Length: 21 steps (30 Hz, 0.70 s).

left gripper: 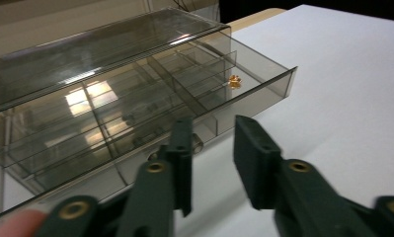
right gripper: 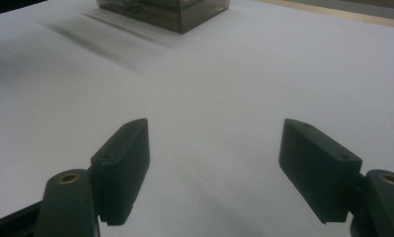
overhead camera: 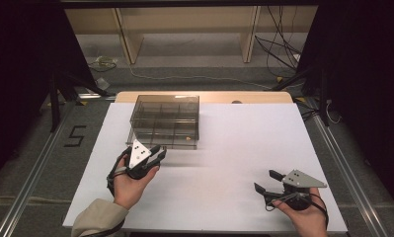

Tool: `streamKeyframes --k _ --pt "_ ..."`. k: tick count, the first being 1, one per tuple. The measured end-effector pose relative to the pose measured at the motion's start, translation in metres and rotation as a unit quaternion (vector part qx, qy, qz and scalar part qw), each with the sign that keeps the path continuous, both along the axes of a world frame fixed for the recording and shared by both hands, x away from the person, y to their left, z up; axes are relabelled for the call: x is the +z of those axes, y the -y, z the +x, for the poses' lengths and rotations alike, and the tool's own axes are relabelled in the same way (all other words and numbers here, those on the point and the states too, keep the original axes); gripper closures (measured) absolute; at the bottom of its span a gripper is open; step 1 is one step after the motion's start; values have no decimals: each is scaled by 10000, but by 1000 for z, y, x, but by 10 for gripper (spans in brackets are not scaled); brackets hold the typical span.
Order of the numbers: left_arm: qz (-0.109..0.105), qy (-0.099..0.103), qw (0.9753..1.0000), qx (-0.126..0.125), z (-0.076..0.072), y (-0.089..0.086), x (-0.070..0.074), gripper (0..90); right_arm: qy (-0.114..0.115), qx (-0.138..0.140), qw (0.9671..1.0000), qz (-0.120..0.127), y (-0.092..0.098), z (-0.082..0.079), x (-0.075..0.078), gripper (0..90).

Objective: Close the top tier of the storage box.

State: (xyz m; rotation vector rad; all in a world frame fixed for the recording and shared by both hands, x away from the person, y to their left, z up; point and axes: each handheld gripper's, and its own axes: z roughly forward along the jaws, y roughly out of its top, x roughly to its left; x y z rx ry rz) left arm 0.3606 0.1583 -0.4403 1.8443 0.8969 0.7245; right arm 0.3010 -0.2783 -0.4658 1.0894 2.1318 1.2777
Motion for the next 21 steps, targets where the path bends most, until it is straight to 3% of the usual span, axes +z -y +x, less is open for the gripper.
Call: streamKeyframes --k 3,5,9,21 --pt "-85 -113 9999 -33 -1 -2 0 892 -20 13 10000 -21 -2 0 0 284" --pt "35 -149 9999 7 0 -4 -1 896 -14 37 10000 -37 -2 0 0 284" --pt "69 -214 9997 94 3 -8 -5 897 -25 53 10000 -57 -4 0 0 284" --pt "499 -13 9980 389 10 -21 -10 898 9 71 9999 -130 -8 -1 2 284"
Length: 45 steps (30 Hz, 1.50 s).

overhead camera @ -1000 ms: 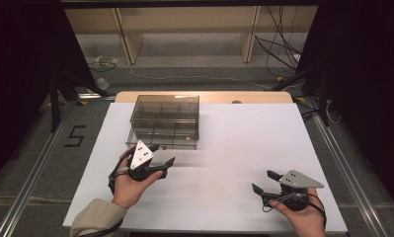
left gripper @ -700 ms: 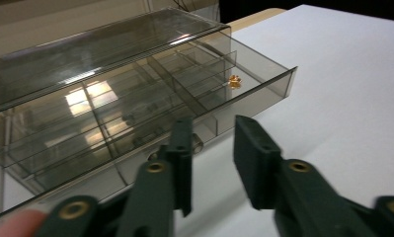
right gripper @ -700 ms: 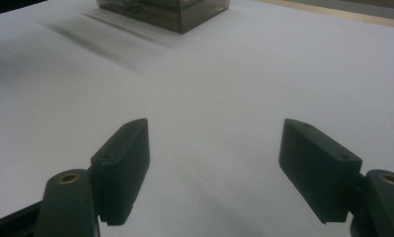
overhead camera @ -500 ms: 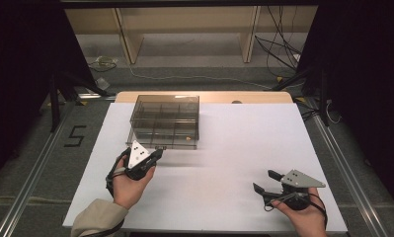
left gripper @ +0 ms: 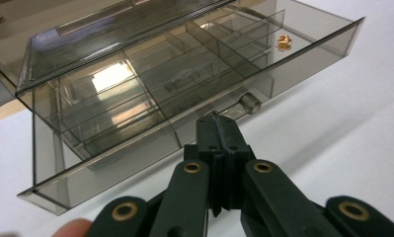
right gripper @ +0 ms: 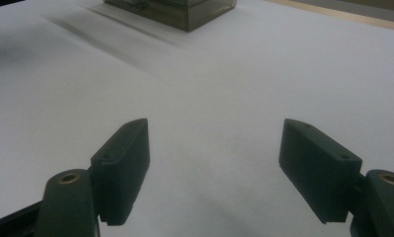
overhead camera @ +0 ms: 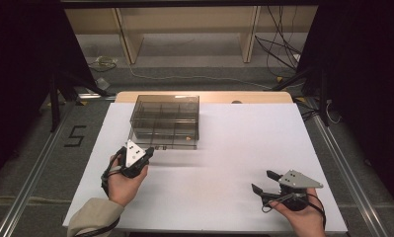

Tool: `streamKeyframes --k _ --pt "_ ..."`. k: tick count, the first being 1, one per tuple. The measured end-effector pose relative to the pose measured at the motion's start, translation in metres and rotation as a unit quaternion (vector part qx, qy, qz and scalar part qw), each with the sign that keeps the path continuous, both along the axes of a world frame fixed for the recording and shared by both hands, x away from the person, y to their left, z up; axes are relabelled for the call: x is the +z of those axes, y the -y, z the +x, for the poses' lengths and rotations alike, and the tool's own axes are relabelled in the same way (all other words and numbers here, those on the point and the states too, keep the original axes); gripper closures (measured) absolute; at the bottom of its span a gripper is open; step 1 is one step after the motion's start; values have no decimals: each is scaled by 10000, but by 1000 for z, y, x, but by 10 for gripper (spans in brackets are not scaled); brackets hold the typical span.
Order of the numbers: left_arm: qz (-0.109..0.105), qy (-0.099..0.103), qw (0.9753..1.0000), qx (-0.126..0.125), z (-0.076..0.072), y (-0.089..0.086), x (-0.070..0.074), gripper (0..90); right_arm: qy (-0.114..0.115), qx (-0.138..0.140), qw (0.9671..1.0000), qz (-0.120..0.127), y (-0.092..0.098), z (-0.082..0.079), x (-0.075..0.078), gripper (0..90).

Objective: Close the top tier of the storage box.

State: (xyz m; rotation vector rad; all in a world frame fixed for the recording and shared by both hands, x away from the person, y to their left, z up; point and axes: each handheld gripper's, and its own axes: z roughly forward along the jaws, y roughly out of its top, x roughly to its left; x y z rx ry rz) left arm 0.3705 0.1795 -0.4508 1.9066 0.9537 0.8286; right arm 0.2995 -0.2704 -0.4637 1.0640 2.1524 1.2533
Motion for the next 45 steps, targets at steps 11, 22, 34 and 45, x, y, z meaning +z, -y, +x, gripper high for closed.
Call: streamKeyframes --k 11,22,34,45 --pt "267 80 9996 -60 8 1 -5 898 -5 -14 10000 24 2 0 0 284" --pt "358 86 9992 -142 12 3 -8 898 1 -5 10000 16 1 0 -1 284" --pt "374 138 9991 -133 16 6 -7 898 7 -9 10000 17 1 0 0 285" --pt "295 185 9993 -120 21 6 -8 899 4 -14 10000 29 1 0 -1 285"
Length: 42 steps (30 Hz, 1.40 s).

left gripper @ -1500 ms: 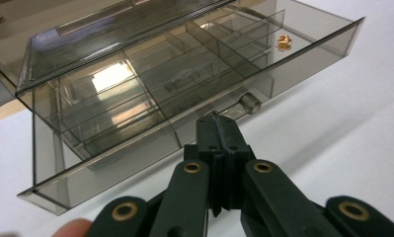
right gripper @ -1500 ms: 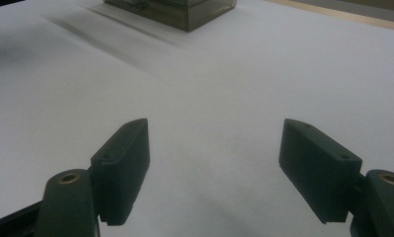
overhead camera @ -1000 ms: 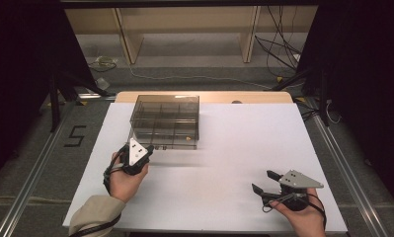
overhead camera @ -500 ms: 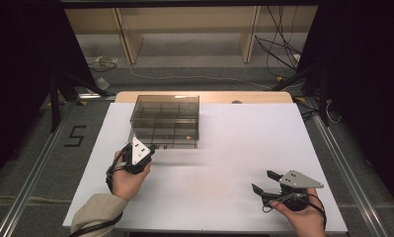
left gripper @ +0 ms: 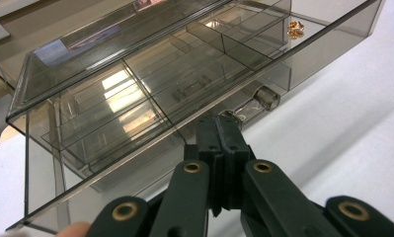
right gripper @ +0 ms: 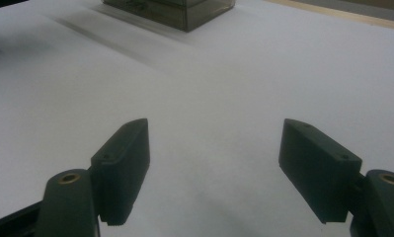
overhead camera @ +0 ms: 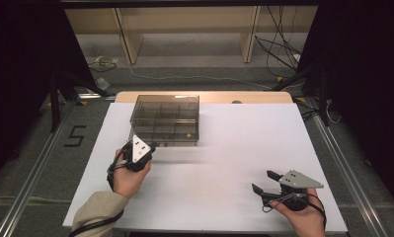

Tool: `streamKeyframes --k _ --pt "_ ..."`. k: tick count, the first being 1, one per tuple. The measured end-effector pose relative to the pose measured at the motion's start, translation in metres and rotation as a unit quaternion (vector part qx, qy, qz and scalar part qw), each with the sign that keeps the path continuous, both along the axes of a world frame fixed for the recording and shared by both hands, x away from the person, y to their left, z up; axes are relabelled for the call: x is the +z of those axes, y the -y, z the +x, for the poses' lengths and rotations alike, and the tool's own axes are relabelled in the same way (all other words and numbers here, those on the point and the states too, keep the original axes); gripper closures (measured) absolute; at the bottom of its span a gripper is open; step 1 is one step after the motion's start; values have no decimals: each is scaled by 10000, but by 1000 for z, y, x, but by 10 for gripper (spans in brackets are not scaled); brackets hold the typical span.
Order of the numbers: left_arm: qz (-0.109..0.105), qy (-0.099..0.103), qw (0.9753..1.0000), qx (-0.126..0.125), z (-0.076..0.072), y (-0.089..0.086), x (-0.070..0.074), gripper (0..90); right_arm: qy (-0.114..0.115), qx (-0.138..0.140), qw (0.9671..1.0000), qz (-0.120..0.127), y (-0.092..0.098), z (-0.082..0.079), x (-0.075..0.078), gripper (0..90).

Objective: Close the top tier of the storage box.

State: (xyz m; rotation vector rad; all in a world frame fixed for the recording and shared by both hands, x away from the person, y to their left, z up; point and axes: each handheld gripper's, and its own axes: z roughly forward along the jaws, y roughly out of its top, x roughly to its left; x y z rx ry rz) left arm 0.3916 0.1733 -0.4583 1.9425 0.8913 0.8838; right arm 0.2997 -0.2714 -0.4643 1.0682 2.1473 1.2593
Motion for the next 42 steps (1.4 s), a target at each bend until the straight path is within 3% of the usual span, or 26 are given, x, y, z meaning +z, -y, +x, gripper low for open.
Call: streamKeyframes --k 16,26,37,42 --pt "-37 57 10000 67 15 1 1 898 -29 -11 10000 6 0 1 -1 285" --pt "104 111 9998 92 30 4 6 899 -41 -38 10000 8 1 1 -1 284" --pt "105 102 9997 211 51 7 5 899 -42 -44 10000 8 2 0 -1 285" --pt "263 166 9993 220 59 10 7 899 -51 -47 10000 4 2 1 -1 284"
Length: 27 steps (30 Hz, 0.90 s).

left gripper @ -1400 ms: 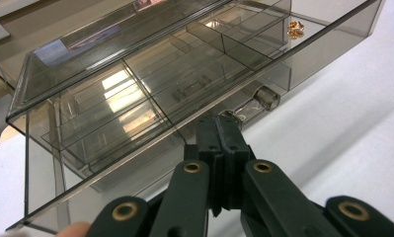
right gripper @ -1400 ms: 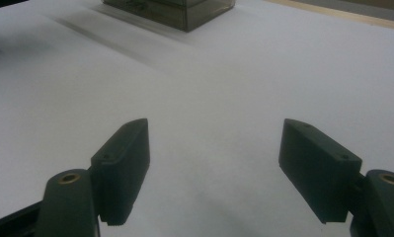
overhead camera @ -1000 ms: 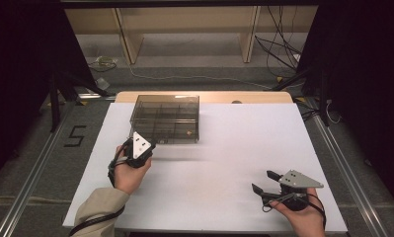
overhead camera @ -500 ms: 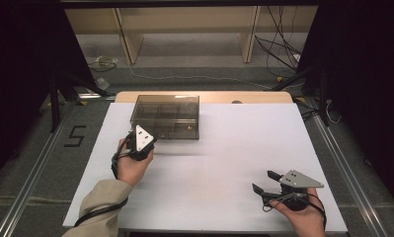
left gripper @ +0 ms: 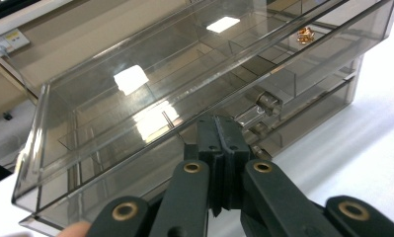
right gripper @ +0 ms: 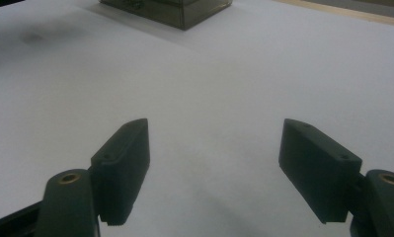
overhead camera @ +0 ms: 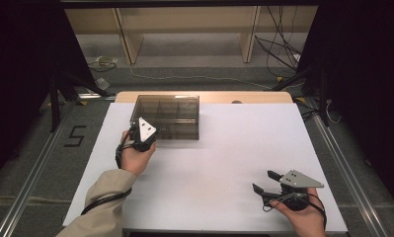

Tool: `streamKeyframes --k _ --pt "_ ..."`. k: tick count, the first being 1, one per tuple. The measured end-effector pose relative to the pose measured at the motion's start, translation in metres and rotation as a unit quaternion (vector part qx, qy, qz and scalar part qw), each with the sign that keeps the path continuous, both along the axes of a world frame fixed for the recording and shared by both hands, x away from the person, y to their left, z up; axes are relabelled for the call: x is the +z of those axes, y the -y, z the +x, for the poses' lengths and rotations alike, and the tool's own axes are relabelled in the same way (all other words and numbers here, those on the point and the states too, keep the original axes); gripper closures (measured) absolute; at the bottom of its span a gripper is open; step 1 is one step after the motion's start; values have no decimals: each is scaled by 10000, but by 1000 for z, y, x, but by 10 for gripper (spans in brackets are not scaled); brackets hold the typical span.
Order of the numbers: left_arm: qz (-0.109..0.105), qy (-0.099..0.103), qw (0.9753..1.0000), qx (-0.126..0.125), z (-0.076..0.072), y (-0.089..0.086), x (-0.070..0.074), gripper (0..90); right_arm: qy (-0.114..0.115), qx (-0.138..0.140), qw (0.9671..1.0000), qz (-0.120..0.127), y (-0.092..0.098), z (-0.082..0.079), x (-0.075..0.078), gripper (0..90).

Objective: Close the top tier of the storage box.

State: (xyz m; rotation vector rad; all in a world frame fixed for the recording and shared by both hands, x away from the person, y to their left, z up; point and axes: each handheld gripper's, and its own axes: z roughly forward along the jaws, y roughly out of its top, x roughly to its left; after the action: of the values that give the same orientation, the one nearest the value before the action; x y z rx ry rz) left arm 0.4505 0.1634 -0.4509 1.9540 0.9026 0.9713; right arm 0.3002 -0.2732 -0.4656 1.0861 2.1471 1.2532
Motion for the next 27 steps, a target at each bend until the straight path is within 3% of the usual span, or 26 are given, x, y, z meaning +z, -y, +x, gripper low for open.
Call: streamKeyframes --k 9,27 --pt "30 16 10000 20 9 4 6 898 20 7 10000 8 0 0 0 284" --pt "11 -29 10000 57 11 3 3 895 26 4 10000 11 0 0 0 285"
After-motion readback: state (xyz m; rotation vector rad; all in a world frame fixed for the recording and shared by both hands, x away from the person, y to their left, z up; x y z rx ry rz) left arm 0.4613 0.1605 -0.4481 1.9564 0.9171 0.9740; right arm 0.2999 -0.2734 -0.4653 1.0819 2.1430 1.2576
